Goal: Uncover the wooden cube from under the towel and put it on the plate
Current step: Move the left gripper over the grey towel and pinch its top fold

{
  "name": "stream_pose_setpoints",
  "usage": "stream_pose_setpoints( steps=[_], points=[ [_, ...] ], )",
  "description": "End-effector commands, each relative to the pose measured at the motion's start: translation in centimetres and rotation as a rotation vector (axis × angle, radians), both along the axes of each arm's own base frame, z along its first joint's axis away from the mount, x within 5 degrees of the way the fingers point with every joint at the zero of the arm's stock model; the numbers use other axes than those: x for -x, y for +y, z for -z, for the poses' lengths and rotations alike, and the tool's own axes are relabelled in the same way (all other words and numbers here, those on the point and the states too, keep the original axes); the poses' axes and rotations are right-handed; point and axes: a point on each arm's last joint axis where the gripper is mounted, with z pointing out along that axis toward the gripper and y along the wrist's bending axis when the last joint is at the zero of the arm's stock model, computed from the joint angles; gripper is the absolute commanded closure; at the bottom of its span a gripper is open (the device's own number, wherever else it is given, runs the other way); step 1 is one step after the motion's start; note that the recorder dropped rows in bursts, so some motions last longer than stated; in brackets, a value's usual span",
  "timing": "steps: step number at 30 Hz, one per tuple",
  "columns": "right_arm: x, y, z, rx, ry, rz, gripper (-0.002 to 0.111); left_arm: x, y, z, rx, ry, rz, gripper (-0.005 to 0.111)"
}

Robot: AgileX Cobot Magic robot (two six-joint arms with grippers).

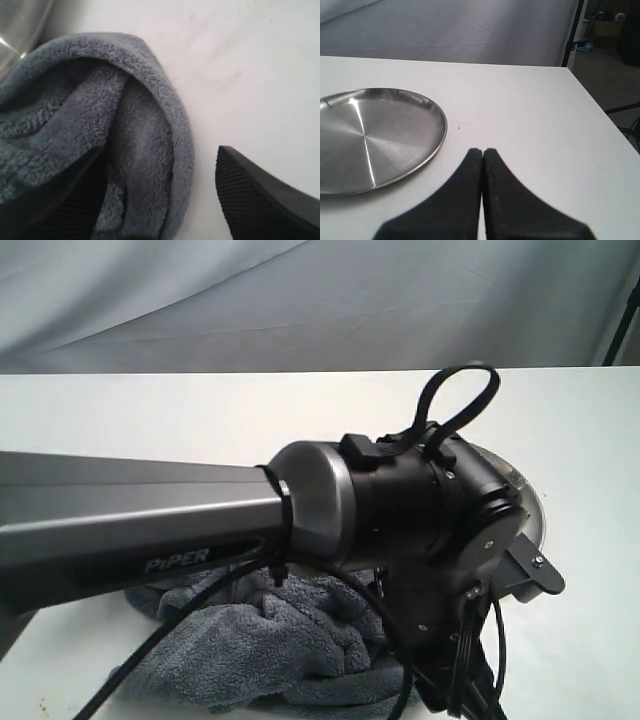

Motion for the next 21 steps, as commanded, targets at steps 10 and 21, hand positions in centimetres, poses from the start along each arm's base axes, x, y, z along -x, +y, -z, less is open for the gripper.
stream_pose_setpoints(
  steps=[10,21],
  points=[
    [0.0,0.0,0.1,-0.013,-0.001,0.001,0.108,-0.1,-1.0,2.1,0.031,0.005,-0.061,0.045],
    [0.0,0.0,0.1,-0.013,-0.001,0.001,0.108,-0.1,-1.0,3.8,-0.001,0.024,-0.063,0.045]
  ],
)
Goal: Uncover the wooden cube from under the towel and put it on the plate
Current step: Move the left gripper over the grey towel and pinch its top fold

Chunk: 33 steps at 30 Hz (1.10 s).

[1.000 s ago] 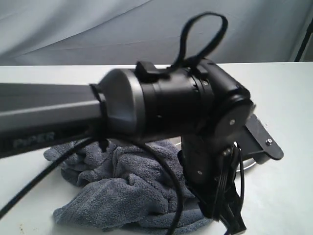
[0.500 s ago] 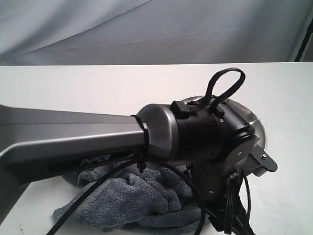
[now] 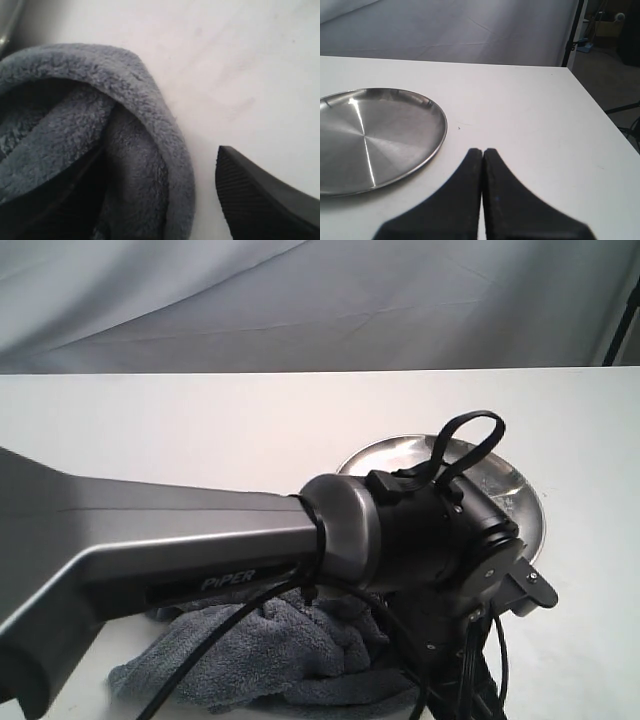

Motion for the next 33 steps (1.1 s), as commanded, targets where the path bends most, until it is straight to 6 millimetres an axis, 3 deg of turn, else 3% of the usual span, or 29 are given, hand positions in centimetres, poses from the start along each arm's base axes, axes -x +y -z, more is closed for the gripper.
stream_pose_setpoints(
  steps=[1,4,13,19,27,33],
  points=[
    [0.0,0.0,0.1,-0.013,-0.001,0.001,0.108,0.2,-0.3,0.7,-0.008,0.009,-0.008,0.045],
    [0.0,0.0,0.1,-0.013,-0.001,0.001,0.108,0.2,-0.3,1.0,-0.015,0.013,-0.008,0.053],
    [0.0,0.0,0.1,-0.013,-0.001,0.001,0.108,0.2,-0.2,1.0,-0.016,0.013,-0.008,0.105],
    [0.0,0.0,0.1,-0.013,-0.001,0.001,0.108,0.3,0.1,0.1,-0.076,0.032,0.007,0.107],
    [0.0,0.0,0.1,-0.013,-0.001,0.001,0.108,-0.3,-0.8,-5.0,0.004,-0.023,0.014,0.107],
    [0.0,0.0,0.1,-0.013,-0.001,0.001,0.108,-1.1,-0.3,-8.7,-0.018,-0.131,0.040,0.107]
  ],
)
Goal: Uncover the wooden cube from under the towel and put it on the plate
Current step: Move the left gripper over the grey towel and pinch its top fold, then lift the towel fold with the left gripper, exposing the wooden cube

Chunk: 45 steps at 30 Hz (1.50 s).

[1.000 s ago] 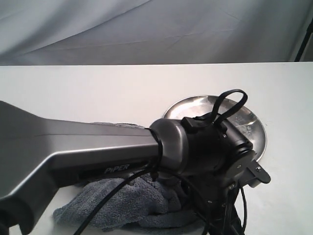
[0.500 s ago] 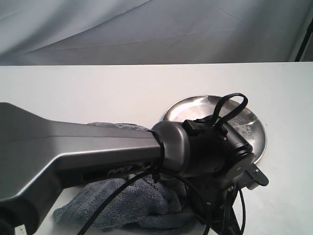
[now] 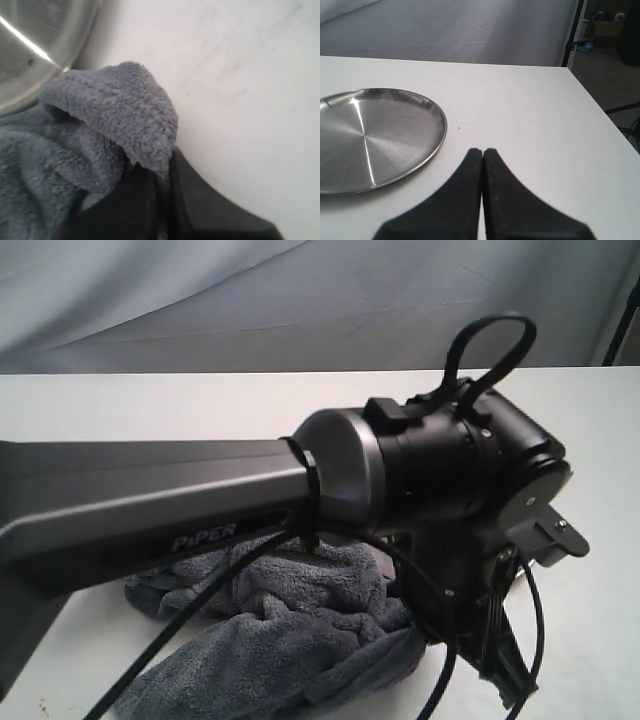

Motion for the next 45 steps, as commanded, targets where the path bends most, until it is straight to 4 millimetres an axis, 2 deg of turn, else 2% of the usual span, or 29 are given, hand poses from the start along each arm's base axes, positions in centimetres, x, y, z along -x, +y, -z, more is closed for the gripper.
stream_pose_setpoints(
  steps=[1,8,11,18,21,24,27,29,31,34,38,40,42,45],
  points=[
    [0.0,0.0,0.1,-0.013,-0.001,0.001,0.108,-0.4,0.3,-3.2,0.017,-0.095,0.021,0.107],
    [0.0,0.0,0.1,-0.013,-0.001,0.001,0.108,-0.8,1.2,-5.9,0.038,-0.194,0.026,0.107],
    [0.0,0.0,0.1,-0.013,-0.001,0.001,0.108,-1.7,2.0,-6.8,0.048,-0.210,0.001,0.107],
    [0.0,0.0,0.1,-0.013,-0.001,0.001,0.108,-6.0,5.2,-7.5,0.111,-0.127,-0.187,0.107],
    [0.0,0.0,0.1,-0.013,-0.001,0.001,0.108,-7.6,6.8,-8.1,0.132,-0.110,-0.209,0.107],
    [0.0,0.0,0.1,-0.013,-0.001,0.001,0.108,-8.4,8.0,-9.2,0.156,-0.122,-0.234,0.107],
    [0.0,0.0,0.1,-0.013,-0.001,0.001,0.108,-8.5,9.4,-11.2,0.178,-0.161,-0.227,0.107],
    [0.0,0.0,0.1,-0.013,-0.001,0.001,0.108,-8.3,10.1,-11.8,0.187,-0.164,-0.234,0.107],
    [0.0,0.0,0.1,-0.013,-0.001,0.001,0.108,-8.1,10.6,-11.6,0.179,-0.155,-0.239,0.107],
    [0.0,0.0,0.1,-0.013,-0.001,0.001,0.108,-8.0,11.7,-10.4,0.137,-0.125,-0.257,0.107],
    [0.0,0.0,0.1,-0.013,-0.003,0.001,0.108,-9.3,14.1,-8.7,0.060,-0.116,-0.322,0.107],
    [0.0,0.0,0.1,-0.013,-0.003,0.001,0.108,-10.0,15.2,-9.0,0.066,-0.118,-0.357,0.107],
    [0.0,0.0,0.1,-0.013,-0.003,0.001,0.108,-10.2,16.2,-10.1,0.087,-0.138,-0.381,0.107],
    [0.0,0.0,0.1,-0.013,-0.003,0.001,0.108,-10.3,17.0,-10.8,0.099,-0.153,-0.395,0.107]
  ],
)
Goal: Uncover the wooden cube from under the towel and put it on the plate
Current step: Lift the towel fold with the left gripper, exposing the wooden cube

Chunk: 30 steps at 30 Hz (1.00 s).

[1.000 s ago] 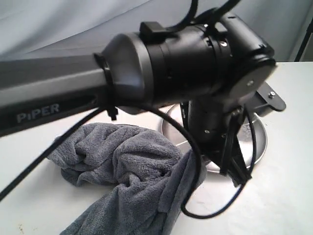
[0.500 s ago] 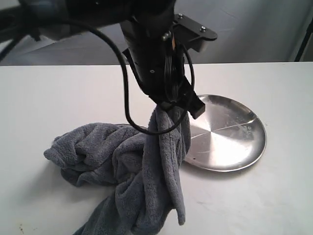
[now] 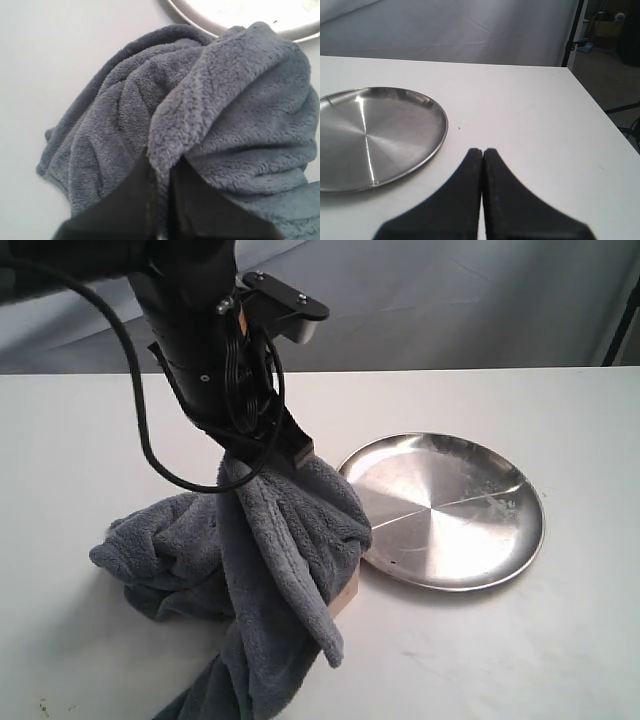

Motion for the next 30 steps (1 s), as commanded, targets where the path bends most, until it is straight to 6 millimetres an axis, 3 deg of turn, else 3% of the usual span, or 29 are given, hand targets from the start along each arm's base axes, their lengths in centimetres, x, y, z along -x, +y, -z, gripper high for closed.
stream_pose_setpoints(
  steps=[1,11,22,26,27,28,30],
  points=[
    [0.0,0.0,0.1,-0.013,-0.003,0.001,0.108,-0.1,1.0,-1.1,0.006,-0.036,-0.021,0.107],
    [0.0,0.0,0.1,-0.013,-0.003,0.001,0.108,-1.8,2.6,-0.1,-0.126,-0.112,-0.111,0.107],
    [0.0,0.0,0.1,-0.013,-0.003,0.001,0.108,-1.3,3.4,2.1,-0.209,-0.074,-0.108,0.103],
    [0.0,0.0,0.1,-0.013,-0.003,0.001,0.108,-1.3,3.4,2.1,-0.207,-0.073,-0.108,0.083],
    [0.0,0.0,0.1,-0.013,-0.003,0.001,0.108,-1.3,3.4,2.1,-0.207,-0.073,-0.108,0.074],
    [0.0,0.0,0.1,-0.013,-0.003,0.001,0.108,-1.3,3.4,2.1,-0.213,-0.078,-0.107,0.055],
    [0.0,0.0,0.1,-0.013,-0.003,0.001,0.108,-1.3,3.4,2.1,-0.213,-0.078,-0.107,0.040]
  ],
)
